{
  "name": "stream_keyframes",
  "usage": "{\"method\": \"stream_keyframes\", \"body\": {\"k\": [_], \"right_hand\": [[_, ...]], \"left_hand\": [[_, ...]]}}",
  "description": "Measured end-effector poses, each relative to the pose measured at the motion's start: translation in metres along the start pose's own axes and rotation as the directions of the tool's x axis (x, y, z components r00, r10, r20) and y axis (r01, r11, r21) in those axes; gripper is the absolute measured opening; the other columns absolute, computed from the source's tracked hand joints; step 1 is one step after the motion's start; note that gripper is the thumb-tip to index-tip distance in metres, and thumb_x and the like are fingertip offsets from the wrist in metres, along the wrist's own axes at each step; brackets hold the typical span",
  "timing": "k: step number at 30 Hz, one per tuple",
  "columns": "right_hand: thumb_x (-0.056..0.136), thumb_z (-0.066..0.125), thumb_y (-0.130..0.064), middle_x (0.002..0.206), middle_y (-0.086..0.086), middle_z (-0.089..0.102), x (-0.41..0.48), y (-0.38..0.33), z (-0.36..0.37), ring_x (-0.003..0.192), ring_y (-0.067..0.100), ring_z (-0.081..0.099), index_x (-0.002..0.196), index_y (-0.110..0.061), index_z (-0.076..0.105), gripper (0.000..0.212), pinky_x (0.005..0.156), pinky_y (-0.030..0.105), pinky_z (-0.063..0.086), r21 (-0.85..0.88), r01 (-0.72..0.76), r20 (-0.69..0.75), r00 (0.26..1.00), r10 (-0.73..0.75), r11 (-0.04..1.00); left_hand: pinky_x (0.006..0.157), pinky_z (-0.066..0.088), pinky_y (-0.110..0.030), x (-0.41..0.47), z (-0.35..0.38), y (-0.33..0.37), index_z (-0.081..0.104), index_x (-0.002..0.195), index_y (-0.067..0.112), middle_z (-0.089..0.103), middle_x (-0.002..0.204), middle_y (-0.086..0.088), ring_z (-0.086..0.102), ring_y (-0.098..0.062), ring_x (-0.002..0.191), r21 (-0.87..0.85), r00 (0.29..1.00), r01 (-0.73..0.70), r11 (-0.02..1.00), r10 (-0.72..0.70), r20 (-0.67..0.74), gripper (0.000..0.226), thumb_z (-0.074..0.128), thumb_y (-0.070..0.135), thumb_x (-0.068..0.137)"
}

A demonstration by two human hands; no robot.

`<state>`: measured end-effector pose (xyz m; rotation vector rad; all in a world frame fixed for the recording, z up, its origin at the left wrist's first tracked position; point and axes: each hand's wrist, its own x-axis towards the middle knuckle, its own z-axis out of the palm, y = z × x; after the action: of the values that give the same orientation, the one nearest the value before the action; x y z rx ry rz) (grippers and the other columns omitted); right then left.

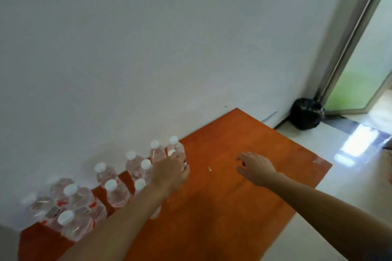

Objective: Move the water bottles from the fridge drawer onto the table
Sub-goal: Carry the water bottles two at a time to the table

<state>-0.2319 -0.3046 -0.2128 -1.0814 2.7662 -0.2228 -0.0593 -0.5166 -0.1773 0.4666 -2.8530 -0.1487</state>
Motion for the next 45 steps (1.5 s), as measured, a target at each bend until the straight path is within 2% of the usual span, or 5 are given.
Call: {"method": "stream_keyframes", "body": {"k": [7,11,15,27,45], "right_hand": [[0.093,0.053,-0.043,0.109,-0.006,0.063,-0.110,0.136,-0.033,0.086,0.009,0.060,0.120,-0.026,0.059,0.032,0.073,0.022,0.053,0.063,-0.264,-0.144,0.952,0.270,0.963],[0.094,0.051,-0.044,0.114,-0.006,0.063,-0.189,0.227,-0.050,0.096,0.014,0.061,0.123,-0.028,0.057,0.034,0.080,0.028,0.049,0.062,-0.368,-0.156,0.914,0.374,0.928],[0.092,0.050,-0.045,0.115,-0.007,0.063,-0.276,0.321,-0.061,0.104,0.019,0.059,0.123,-0.029,0.056,0.035,0.081,0.031,0.045,0.098,-0.507,-0.163,0.841,0.517,0.856],[0.090,0.053,-0.045,0.104,-0.006,0.066,-0.492,0.518,-0.055,0.091,0.013,0.060,0.122,-0.027,0.060,0.037,0.076,0.030,0.048,0.277,-0.833,-0.157,0.452,0.878,0.479],[0.091,0.051,-0.043,0.109,-0.004,0.063,-0.578,0.806,-0.126,0.097,0.017,0.060,0.121,-0.026,0.058,0.035,0.078,0.030,0.044,0.369,-0.919,-0.179,0.074,0.981,0.137]], "left_hand": [[0.073,0.052,-0.035,0.040,0.019,0.165,0.056,0.104,0.020,0.060,0.099,0.001,0.062,-0.021,0.087,0.017,0.946,-0.307,0.952,0.303,0.118,0.026,0.043,0.040,0.093],[0.065,0.048,-0.027,0.048,0.042,0.283,0.057,0.094,0.023,0.060,0.088,0.005,0.057,-0.012,0.073,-0.065,0.903,-0.401,0.914,0.406,0.142,0.020,0.047,0.040,0.093],[0.069,0.055,-0.035,0.042,0.071,0.406,0.055,0.085,0.023,0.058,0.081,0.005,0.059,-0.014,0.071,-0.151,0.846,-0.470,0.869,0.493,0.202,0.017,0.051,0.039,0.090],[0.073,0.042,-0.032,0.040,0.135,0.723,0.056,0.110,0.020,0.063,0.105,0.002,0.060,-0.022,0.094,-0.235,0.492,-0.812,0.534,0.843,0.218,0.029,0.044,0.040,0.094],[0.073,0.051,-0.038,0.136,0.202,1.121,0.057,0.095,0.017,0.063,0.096,-0.001,0.062,-0.025,0.088,-0.328,0.080,-0.937,0.122,0.987,0.138,0.022,0.047,0.036,0.089]]}}
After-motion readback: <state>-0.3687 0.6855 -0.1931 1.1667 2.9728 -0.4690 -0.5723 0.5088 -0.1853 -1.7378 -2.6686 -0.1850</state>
